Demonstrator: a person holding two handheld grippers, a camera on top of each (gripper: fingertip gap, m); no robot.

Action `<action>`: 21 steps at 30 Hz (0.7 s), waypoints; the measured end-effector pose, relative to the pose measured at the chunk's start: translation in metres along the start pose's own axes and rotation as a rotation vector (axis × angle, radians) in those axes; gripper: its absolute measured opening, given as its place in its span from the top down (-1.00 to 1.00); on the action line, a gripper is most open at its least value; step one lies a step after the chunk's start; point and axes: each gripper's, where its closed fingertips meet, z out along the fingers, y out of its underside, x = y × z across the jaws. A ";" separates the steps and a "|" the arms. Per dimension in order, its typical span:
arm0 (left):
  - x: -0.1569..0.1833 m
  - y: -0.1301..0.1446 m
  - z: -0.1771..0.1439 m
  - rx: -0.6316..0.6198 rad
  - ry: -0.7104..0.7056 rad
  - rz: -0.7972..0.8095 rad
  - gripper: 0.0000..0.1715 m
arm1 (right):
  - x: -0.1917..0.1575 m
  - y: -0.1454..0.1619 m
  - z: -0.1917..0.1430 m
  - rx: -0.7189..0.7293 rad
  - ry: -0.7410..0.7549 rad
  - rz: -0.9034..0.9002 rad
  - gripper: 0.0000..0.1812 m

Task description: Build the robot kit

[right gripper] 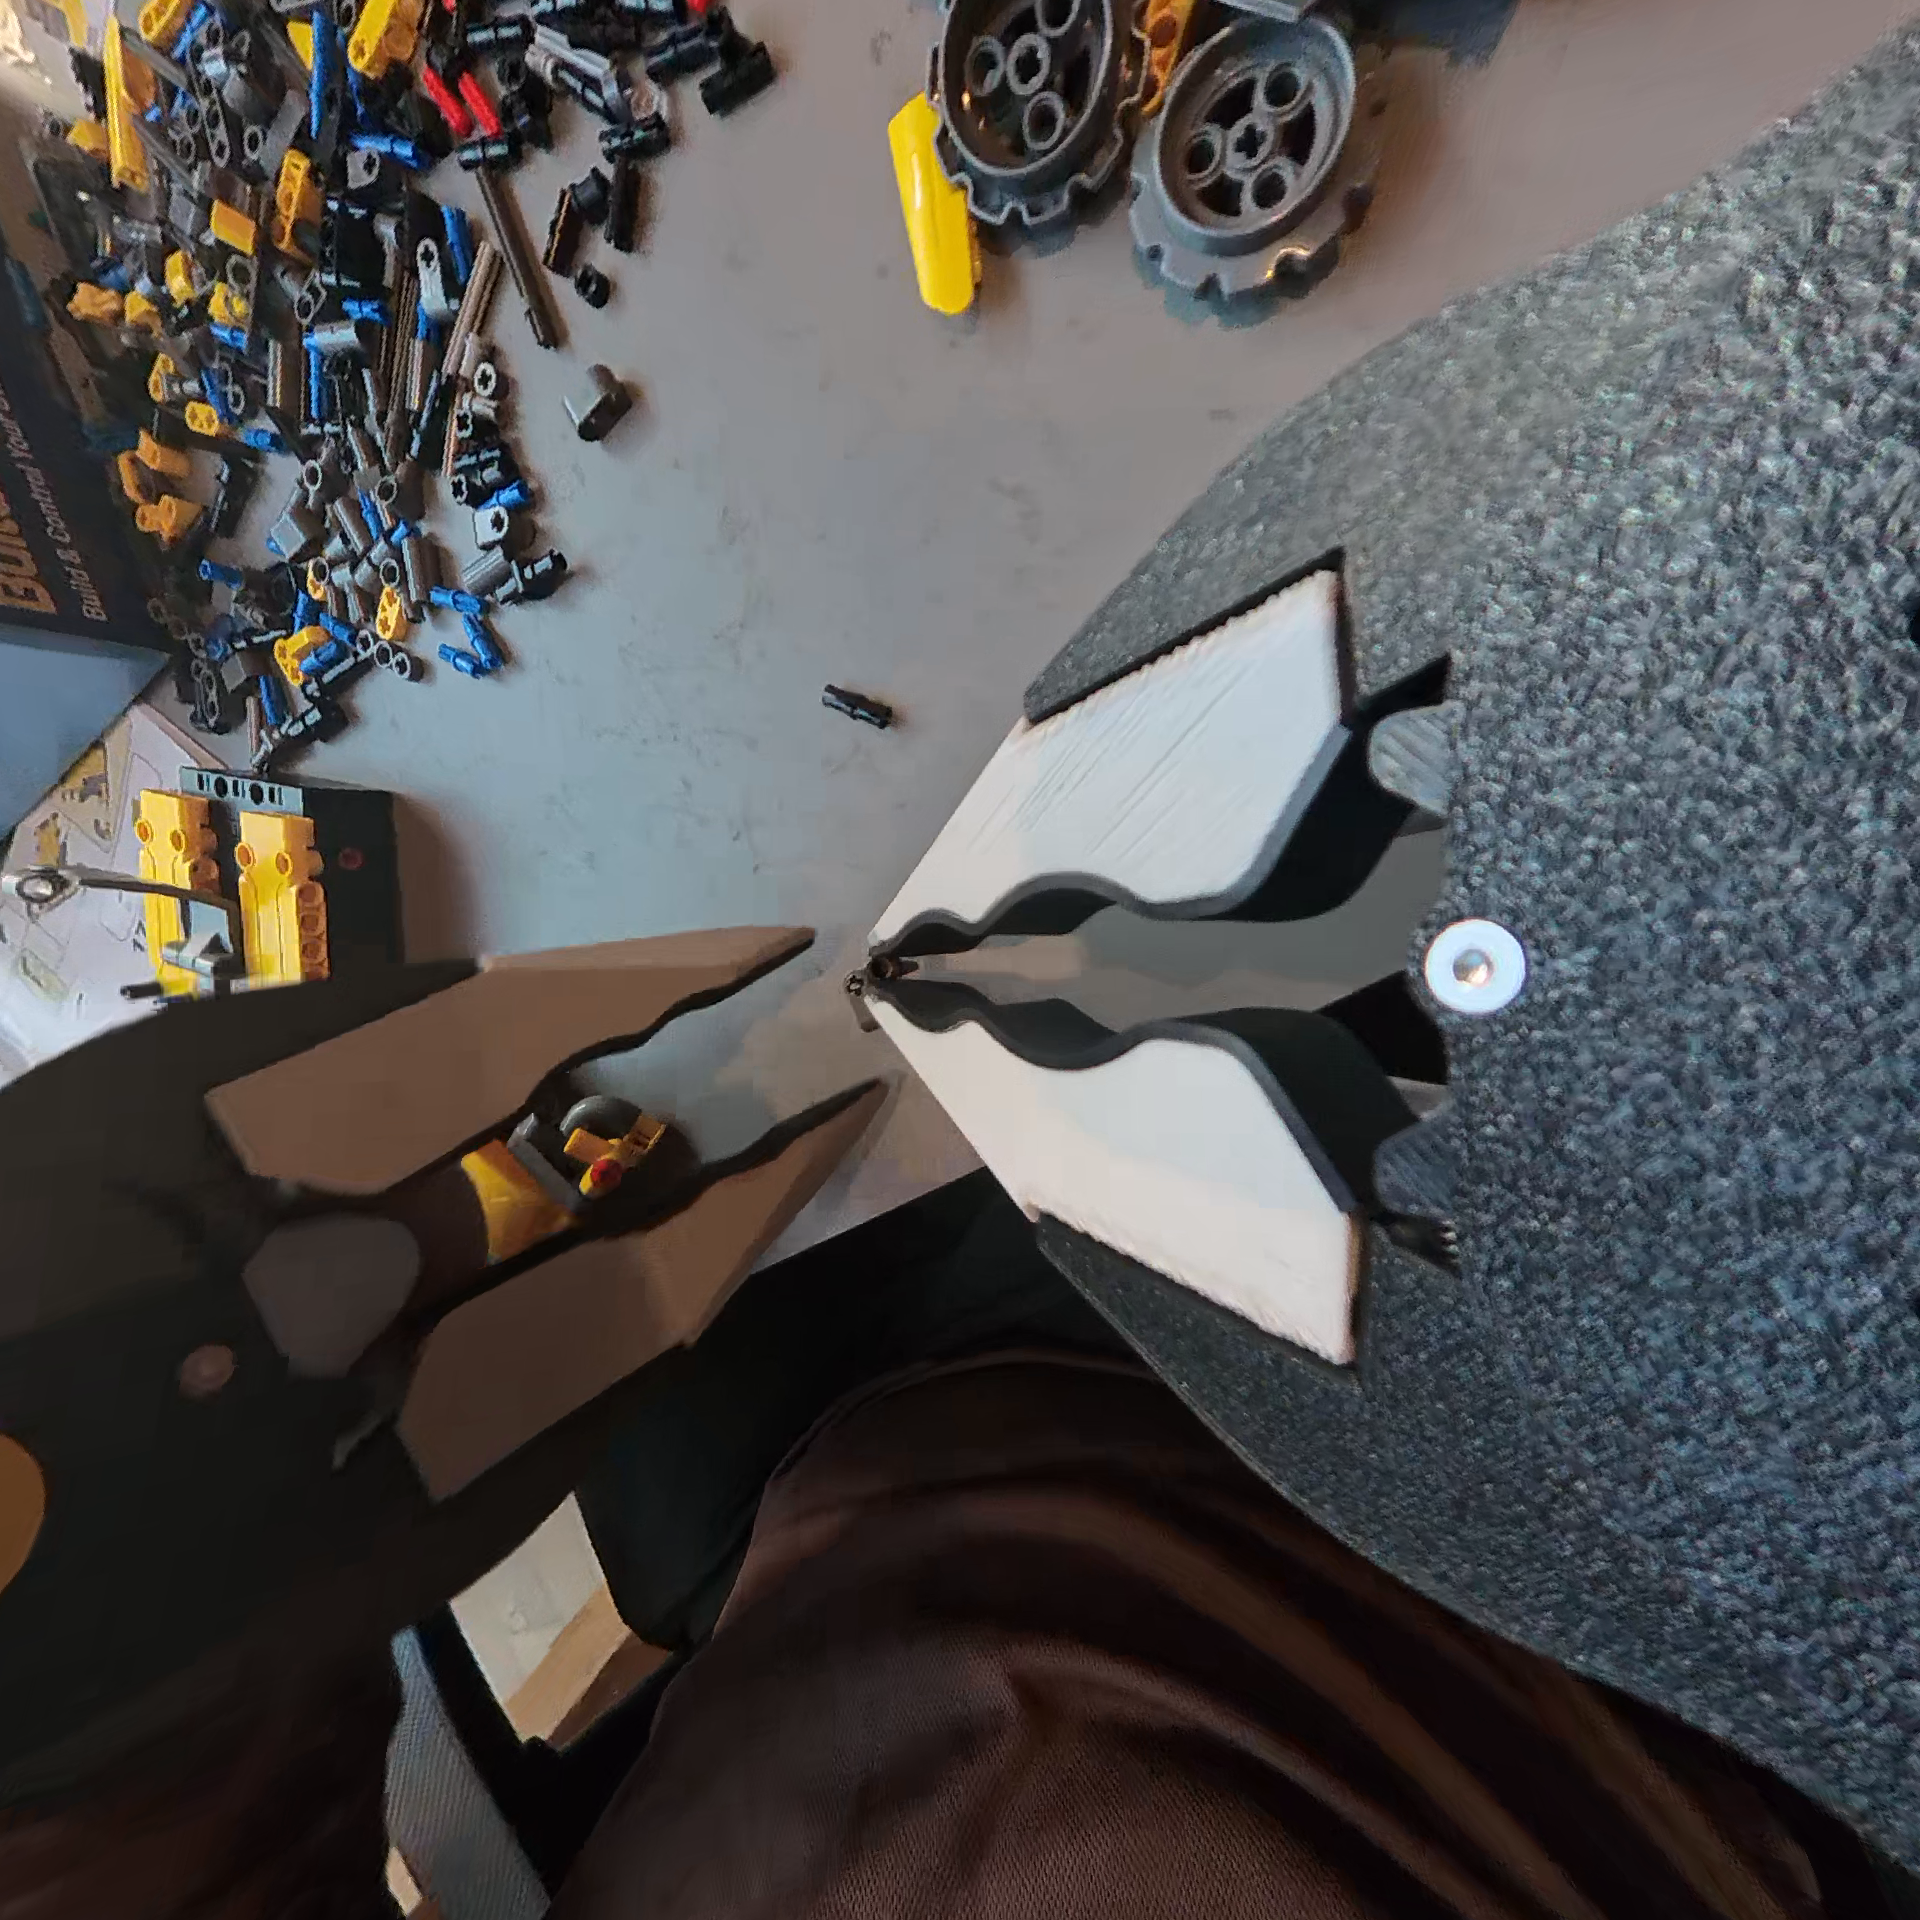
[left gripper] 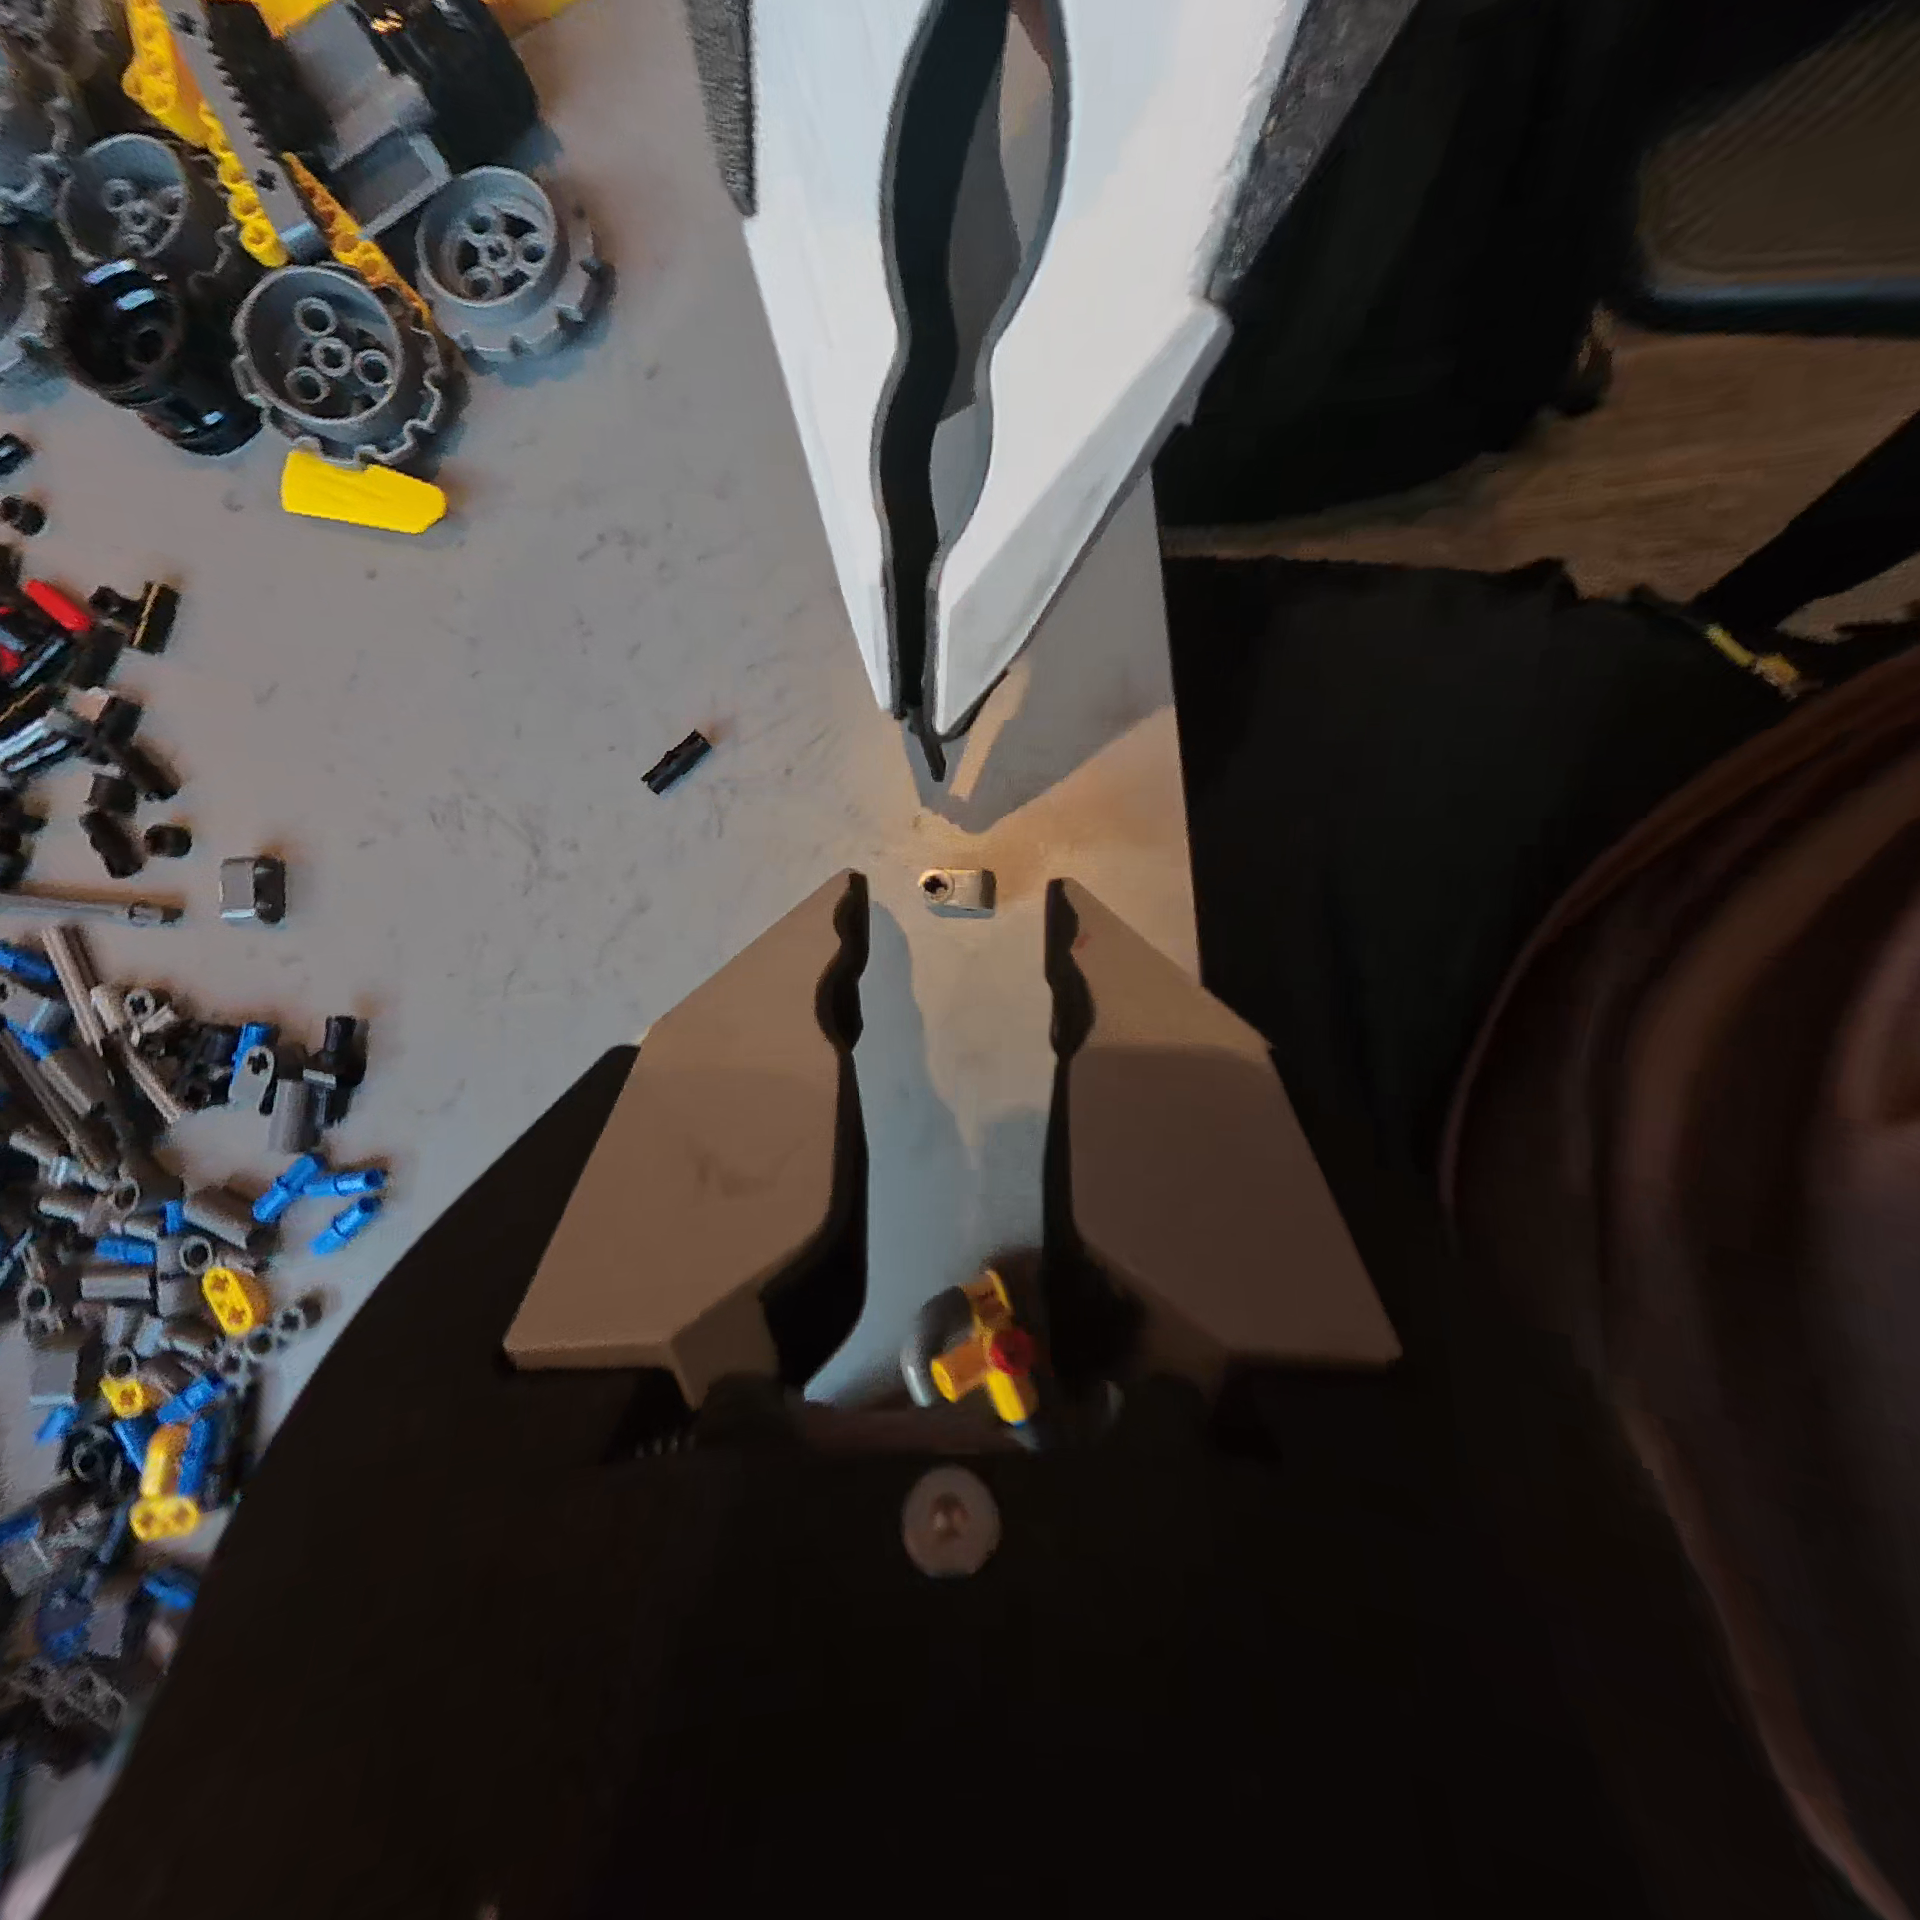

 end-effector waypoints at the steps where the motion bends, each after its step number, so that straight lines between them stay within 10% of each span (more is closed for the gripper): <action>1: -0.001 0.000 -0.003 0.007 -0.028 -0.038 0.64 | 0.001 0.001 0.000 0.003 0.007 0.005 0.99; 21: -0.006 0.011 0.011 -0.061 -0.095 -0.132 0.88 | 0.002 0.007 0.006 -0.006 0.033 0.075 1.00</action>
